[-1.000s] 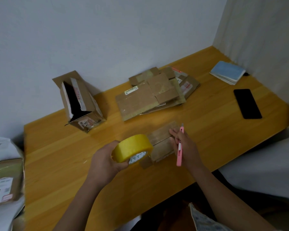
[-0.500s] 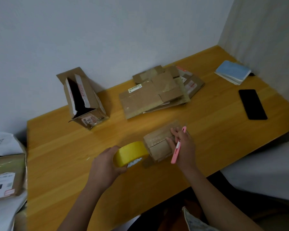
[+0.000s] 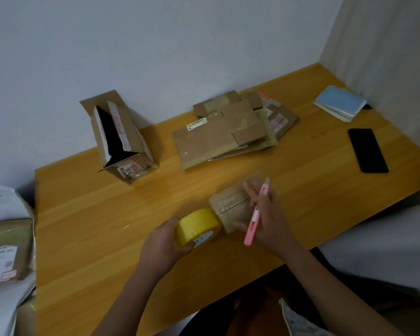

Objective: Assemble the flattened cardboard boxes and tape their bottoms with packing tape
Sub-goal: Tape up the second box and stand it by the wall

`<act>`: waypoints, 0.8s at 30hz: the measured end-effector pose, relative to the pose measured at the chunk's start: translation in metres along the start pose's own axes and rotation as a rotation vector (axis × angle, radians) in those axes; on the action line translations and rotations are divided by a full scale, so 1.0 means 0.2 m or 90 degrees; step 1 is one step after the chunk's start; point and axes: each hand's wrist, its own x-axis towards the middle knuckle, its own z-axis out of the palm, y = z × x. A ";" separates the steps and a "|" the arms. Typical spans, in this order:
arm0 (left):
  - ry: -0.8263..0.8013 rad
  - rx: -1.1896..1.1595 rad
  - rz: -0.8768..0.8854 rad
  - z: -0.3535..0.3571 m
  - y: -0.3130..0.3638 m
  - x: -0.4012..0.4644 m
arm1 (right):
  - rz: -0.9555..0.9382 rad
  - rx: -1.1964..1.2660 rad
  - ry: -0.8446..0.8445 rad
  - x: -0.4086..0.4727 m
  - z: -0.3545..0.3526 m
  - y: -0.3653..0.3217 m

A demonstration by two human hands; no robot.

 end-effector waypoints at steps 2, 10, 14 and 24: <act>-0.009 -0.001 -0.004 0.01 0.00 0.00 | -0.069 -0.166 -0.044 -0.02 0.02 0.04; -0.057 -0.036 -0.033 0.01 0.00 0.04 | -0.031 -0.205 -0.074 0.02 0.05 0.04; -0.074 -0.089 -0.014 0.00 0.04 0.08 | -0.064 -0.237 -0.071 0.00 0.10 0.00; -0.091 -0.154 -0.024 -0.03 0.08 0.11 | -0.029 -0.189 -0.063 0.02 0.10 0.02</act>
